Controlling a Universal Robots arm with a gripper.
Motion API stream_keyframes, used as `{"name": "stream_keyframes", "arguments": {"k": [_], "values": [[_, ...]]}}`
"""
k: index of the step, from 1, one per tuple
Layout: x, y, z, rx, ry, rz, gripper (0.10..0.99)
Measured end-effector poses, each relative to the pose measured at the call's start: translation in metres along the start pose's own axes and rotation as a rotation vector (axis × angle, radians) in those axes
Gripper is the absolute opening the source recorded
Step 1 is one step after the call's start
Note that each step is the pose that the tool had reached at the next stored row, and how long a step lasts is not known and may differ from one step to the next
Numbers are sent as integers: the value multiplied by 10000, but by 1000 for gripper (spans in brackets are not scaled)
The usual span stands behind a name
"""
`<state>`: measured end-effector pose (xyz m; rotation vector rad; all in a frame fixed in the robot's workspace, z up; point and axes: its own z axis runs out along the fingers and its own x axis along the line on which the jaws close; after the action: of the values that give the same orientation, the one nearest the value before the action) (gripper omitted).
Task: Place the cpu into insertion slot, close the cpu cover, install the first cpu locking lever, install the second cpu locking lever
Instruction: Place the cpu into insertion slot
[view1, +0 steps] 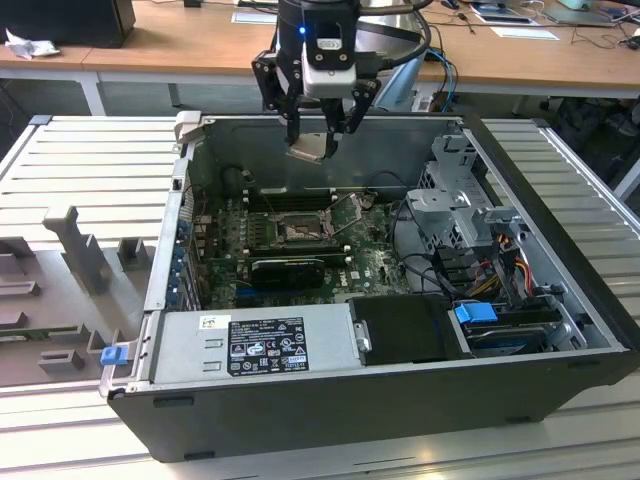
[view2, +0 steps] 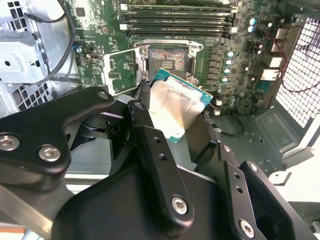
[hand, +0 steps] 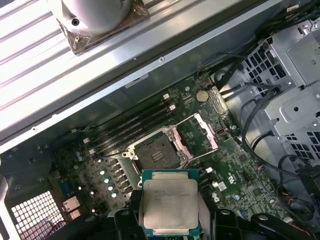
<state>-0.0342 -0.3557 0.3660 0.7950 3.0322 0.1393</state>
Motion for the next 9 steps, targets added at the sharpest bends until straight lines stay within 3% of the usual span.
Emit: {"name": "stream_keyframes", "arguments": {"k": [9], "values": [[1, 0, 8, -10, -61, 663, 529]]}}
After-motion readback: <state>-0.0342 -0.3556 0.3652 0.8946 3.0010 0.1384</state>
